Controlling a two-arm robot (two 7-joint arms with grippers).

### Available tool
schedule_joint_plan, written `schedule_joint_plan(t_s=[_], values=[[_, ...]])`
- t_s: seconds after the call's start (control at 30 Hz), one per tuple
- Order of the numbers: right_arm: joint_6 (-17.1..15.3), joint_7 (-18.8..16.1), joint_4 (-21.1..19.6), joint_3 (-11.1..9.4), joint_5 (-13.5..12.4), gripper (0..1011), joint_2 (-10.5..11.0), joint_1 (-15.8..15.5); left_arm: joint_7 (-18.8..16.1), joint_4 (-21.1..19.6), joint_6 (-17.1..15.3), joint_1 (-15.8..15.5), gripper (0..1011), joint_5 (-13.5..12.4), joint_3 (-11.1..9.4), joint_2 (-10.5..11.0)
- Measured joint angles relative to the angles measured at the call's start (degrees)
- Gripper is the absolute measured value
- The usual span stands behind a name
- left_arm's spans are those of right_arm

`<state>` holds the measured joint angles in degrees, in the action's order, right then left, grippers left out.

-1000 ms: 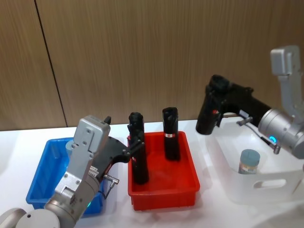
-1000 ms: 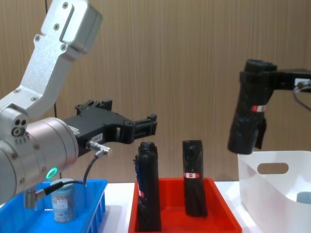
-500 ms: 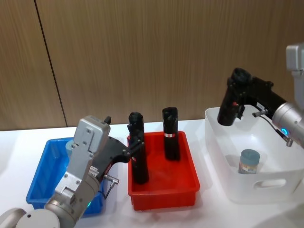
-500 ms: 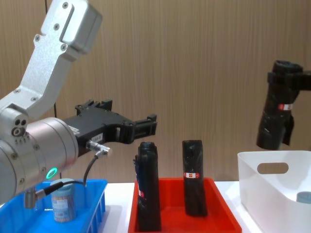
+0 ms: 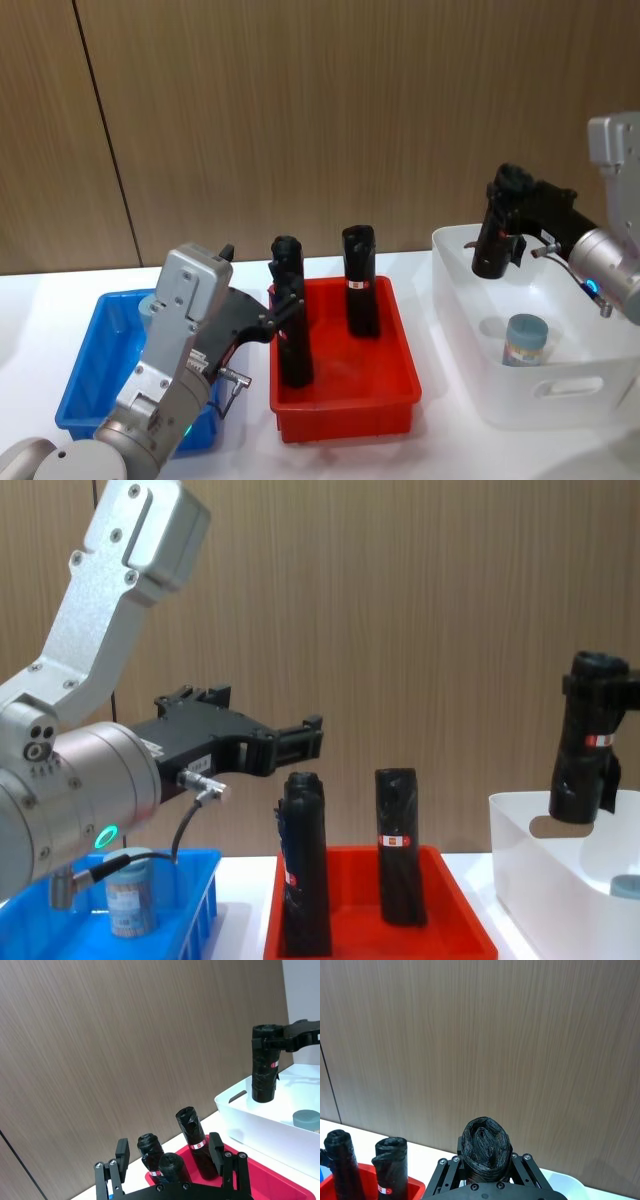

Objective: Pick the cotton swabs from the blue box and place them into the white box.

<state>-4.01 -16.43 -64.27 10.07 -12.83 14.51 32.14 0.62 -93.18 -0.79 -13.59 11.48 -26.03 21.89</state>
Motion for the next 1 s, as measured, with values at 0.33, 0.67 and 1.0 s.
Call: schedule_joint_plan(t_s=[0.33,0.67,1.0], values=[[1.54,-0.05,4.48,0.63,0.96,557,-0.71,1.66,0.00,0.00,0.00,0.00,1004,0.00,0.00,0.00],[2.36,-0.45,6.01,0.66,0.91,863,-0.88,2.10,0.00,0.00,0.00,0.00,1004,0.00,0.00,0.00],[2.80,-0.68,5.88,0.44,0.31,1002,-0.74,1.89,0.00,0.00,0.00,0.00,1004,0.00,0.00,0.00]])
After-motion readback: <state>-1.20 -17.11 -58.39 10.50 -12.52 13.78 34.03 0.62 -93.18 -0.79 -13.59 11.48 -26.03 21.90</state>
